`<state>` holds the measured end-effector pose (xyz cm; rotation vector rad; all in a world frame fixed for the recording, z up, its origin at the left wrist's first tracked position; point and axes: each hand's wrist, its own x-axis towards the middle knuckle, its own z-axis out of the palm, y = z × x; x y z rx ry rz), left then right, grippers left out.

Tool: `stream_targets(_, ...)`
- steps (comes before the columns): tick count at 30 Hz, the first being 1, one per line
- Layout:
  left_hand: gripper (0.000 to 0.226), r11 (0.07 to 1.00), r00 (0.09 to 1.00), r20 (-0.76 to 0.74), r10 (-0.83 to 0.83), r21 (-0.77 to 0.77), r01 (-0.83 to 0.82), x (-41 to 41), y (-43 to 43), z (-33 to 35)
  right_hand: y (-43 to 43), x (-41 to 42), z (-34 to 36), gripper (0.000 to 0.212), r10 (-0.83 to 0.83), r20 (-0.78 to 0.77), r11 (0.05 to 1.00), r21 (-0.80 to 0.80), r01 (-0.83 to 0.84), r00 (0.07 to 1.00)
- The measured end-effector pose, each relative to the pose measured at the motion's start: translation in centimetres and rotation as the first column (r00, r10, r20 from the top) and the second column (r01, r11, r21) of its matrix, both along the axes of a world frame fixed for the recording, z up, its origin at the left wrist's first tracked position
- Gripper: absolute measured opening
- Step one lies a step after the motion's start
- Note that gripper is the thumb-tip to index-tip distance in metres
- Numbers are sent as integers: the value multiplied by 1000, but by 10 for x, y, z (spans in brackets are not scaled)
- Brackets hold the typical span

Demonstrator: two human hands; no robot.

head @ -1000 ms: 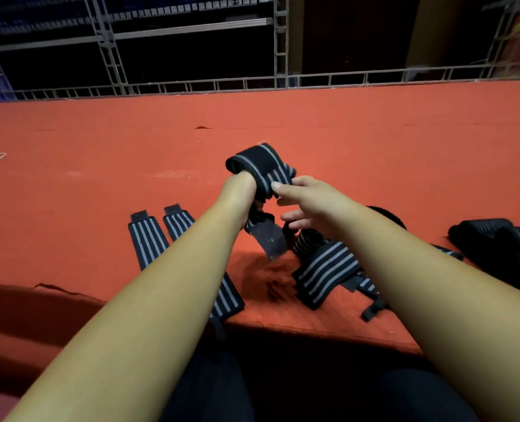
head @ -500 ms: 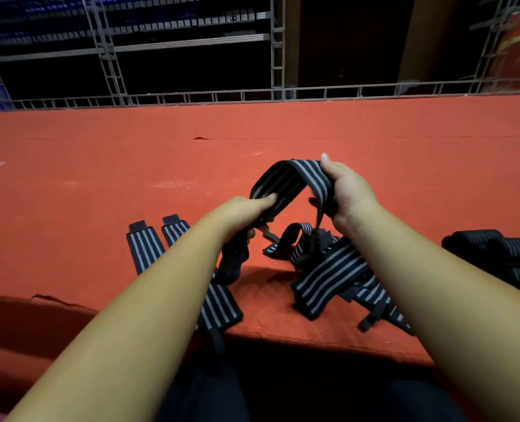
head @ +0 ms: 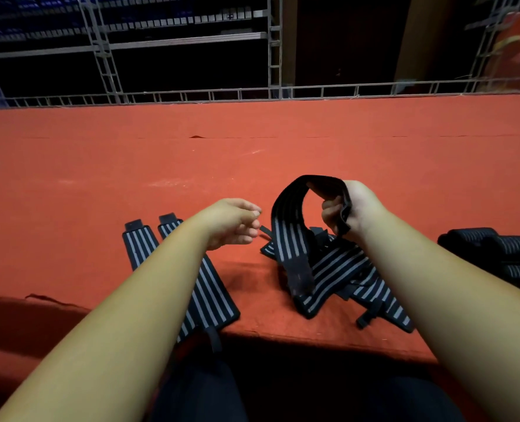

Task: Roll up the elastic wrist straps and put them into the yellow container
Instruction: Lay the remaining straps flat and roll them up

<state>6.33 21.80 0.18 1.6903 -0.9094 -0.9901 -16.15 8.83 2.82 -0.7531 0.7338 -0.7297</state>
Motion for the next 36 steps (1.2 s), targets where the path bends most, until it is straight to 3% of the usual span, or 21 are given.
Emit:
stream_targets(3,16,992,993,86,-77,105,68,-13,-4,-5,2,3,2,21,44,88,999,17,-46,995)
stream_targets(5,20,977,993,26,-113,184,106,-21,-10,-14,8,7,9,38,91,130,995,-62,-84,987)
stream_targets(9,49,892,940,185,-285,411,189,-28,-15,-37,19,14,24,36,119,214,991,-91,-101,969)
stream_targets(11,43,853,928,136,-346,457,251,-35,-15,-47,20,17,29,35,116,250,991,-88,-97,961)
stream_targets(13,21,838,926,69,-372,454,303,-41,-14,-53,18,18,30,36,84,264,993,-99,-59,961)
stream_targets(16,10,903,968,-21,-252,353,243,-39,-13,-49,10,15,25,39,39,286,998,-65,-21,958)
stream_targets(20,17,991,988,-93,124,53,-120,-14,-16,-29,2,6,12,19,58,268,998,-43,-49,962)
stream_targets(23,12,919,915,-233,328,-145,-366,4,-16,-14,-2,5,-1,17,95,215,995,-15,-94,972)
stream_targets(26,17,844,855,-341,390,-239,-480,20,-12,-1,-3,5,-15,45,182,133,981,41,-189,974)
stream_targets(29,16,759,795,-449,408,-318,-569,30,-5,8,0,3,-24,66,419,86,899,98,-426,904)
stream_targets(32,15,724,779,-477,407,-351,-593,36,-1,15,7,10,-28,85,635,-67,772,86,-630,769)
stream_targets(34,16,726,785,-434,442,-341,-597,36,1,18,15,16,-27,86,711,-142,701,71,-709,689)
stream_targets(36,29,729,792,-408,454,-341,-593,38,4,22,24,21,-25,73,750,-207,649,53,-759,628)
